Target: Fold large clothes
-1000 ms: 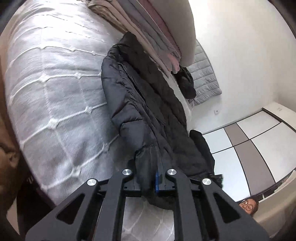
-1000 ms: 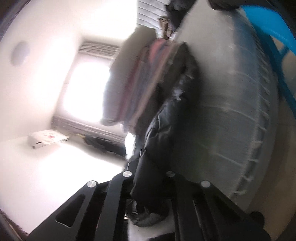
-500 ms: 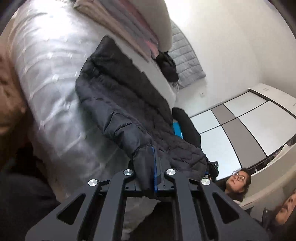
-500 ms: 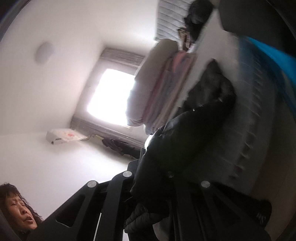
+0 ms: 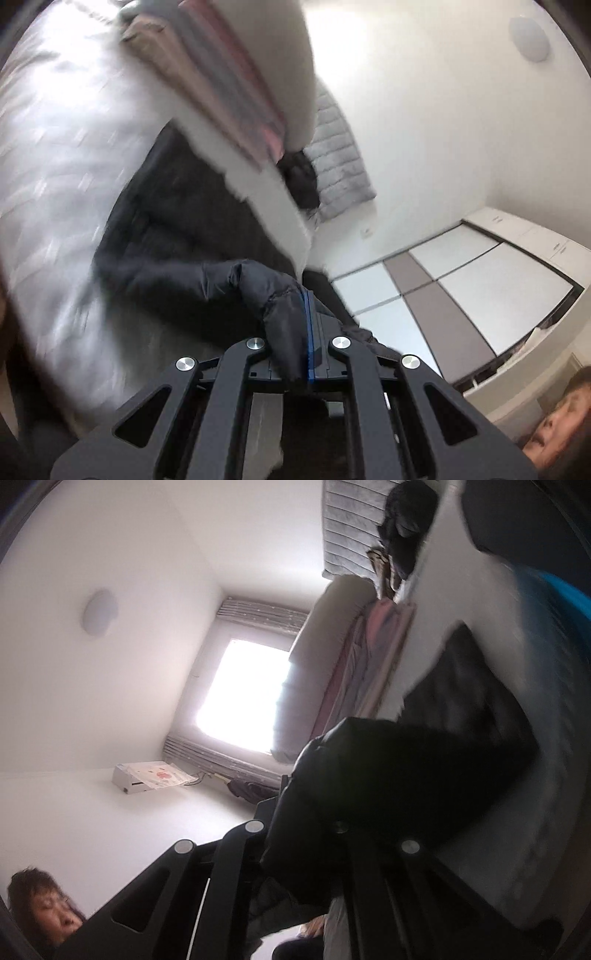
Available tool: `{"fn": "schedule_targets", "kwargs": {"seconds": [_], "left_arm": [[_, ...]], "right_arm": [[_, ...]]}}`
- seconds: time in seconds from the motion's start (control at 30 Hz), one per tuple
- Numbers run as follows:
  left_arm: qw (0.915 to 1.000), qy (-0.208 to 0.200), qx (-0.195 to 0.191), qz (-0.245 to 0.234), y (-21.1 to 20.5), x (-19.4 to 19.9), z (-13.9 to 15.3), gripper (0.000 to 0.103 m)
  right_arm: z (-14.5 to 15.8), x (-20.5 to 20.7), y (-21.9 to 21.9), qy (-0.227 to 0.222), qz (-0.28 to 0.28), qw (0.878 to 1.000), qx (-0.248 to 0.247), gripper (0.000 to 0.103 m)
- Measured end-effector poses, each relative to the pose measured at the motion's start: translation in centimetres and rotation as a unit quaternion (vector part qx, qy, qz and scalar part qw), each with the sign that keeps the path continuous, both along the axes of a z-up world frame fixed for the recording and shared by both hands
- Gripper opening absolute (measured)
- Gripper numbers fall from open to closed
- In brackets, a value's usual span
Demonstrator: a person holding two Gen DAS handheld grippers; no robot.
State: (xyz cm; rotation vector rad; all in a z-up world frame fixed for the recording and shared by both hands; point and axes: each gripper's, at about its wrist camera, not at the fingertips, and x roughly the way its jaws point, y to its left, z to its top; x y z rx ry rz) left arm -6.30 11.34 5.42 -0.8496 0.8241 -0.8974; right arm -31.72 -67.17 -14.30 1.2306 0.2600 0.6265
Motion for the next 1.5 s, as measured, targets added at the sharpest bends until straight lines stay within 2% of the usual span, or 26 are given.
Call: {"fn": "schedule_targets", "kwargs": {"seconds": [0.13,0.23,0.33,0.4,0.5,0.6,0.73,0.83,0.9,0.93,0.97,1.07,1.1,1.2,1.33,1.5], "left_arm": [[0.9996,-0.011,-0.010,0.024,-1.6,8.4,1.5,0.005],[0.9990,0.006,0.001,0.045,-2.9,14.9,1.0,0.005],[0.9979,0.026,0.012,0.058,-4.6,20.1,-0.2,0.005],[0.9969,0.039,0.029,0.061,-5.6,22.4,-1.6,0.005],[0.9942,0.065,0.054,0.067,-6.5,25.3,-3.6,0.005],[0.9931,0.076,0.053,0.072,-6.2,26.4,-5.2,0.005],[0.9941,0.074,0.054,0.059,-5.5,24.2,-5.6,0.005],[0.9966,0.056,0.052,0.032,-4.2,19.2,-4.3,0.005],[0.9979,0.041,0.049,0.011,-2.7,14.4,-3.1,0.005],[0.9983,0.029,0.051,-0.006,-2.0,11.3,-2.5,0.005],[0.9981,0.019,0.056,-0.020,-1.3,8.8,-2.2,0.006],[0.9950,0.013,0.075,-0.064,0.9,1.0,-2.7,0.006],[0.9928,0.025,0.086,-0.080,1.7,-1.6,-3.6,0.006],[0.9862,0.060,0.109,-0.109,2.7,-5.6,-6.2,0.006],[0.9819,0.081,0.130,-0.111,2.4,-7.3,-8.3,0.006],[0.9829,0.073,0.130,-0.107,2.2,-7.4,-7.8,0.006]], "right_arm": [[3.1,7.9,-1.0,0.017,-0.016,1.000,-0.017,0.007],[3.2,12.8,-1.6,0.044,-0.026,0.998,-0.021,0.007],[2.0,17.9,-1.8,0.084,-0.038,0.995,-0.022,0.007],[1.1,19.5,-1.6,0.092,-0.040,0.995,-0.019,0.007],[-0.8,22.2,-1.9,0.127,-0.045,0.990,-0.034,0.007],[-2.7,23.7,-1.9,0.152,-0.047,0.987,-0.022,0.007],[-3.0,22.2,-1.5,0.131,-0.039,0.991,-0.005,0.007],[-1.8,17.5,-1.2,0.088,-0.017,0.996,0.012,0.007],[0.0,12.0,-0.5,0.039,0.003,0.999,0.013,0.009],[0.7,10.1,-0.2,0.020,0.011,1.000,0.007,0.010],[1.8,6.5,0.2,-0.010,0.019,1.000,-0.014,0.010],[2.6,-1.6,1.1,-0.056,0.047,0.996,-0.045,0.011],[1.9,-4.3,1.3,-0.048,0.050,0.996,-0.055,0.013],[-1.1,-8.2,1.5,-0.004,0.060,0.997,-0.052,0.013],[-4.7,-9.0,2.3,0.046,0.065,0.996,-0.041,0.013],[-4.9,-8.9,2.6,0.042,0.066,0.996,-0.031,0.014]]}}
